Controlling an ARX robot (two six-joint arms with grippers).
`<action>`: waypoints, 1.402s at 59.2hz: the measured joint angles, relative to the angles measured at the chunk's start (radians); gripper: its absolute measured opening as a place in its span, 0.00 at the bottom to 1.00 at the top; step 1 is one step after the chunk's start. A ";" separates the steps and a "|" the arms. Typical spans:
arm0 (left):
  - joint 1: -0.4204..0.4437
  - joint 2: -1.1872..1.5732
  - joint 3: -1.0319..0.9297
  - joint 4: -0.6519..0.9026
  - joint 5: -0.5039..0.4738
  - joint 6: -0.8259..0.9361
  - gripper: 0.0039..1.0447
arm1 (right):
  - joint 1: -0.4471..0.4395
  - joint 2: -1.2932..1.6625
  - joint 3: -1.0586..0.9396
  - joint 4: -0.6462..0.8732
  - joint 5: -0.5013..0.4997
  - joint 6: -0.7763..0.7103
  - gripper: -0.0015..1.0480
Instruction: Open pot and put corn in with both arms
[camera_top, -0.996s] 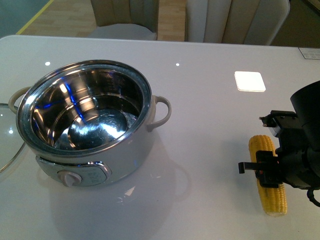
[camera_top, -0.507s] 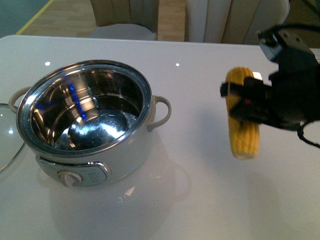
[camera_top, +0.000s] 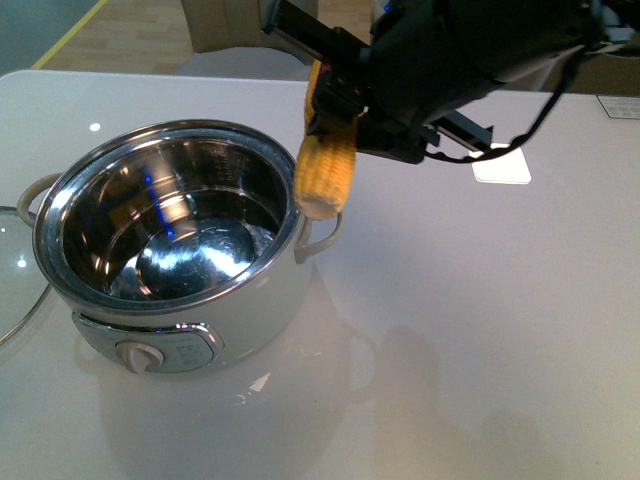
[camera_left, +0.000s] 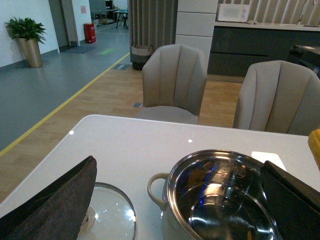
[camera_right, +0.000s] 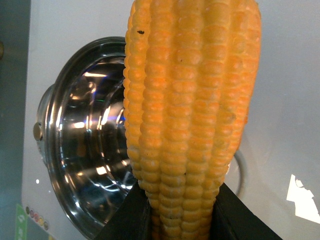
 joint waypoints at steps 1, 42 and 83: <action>0.000 0.000 0.000 0.000 0.000 0.000 0.94 | 0.004 0.010 0.015 -0.004 -0.003 0.008 0.17; 0.000 0.000 0.000 0.000 0.000 0.000 0.94 | 0.110 0.270 0.346 -0.129 -0.032 0.060 0.15; 0.000 0.000 0.000 0.000 0.000 0.000 0.94 | 0.089 0.272 0.284 -0.082 -0.066 0.099 0.91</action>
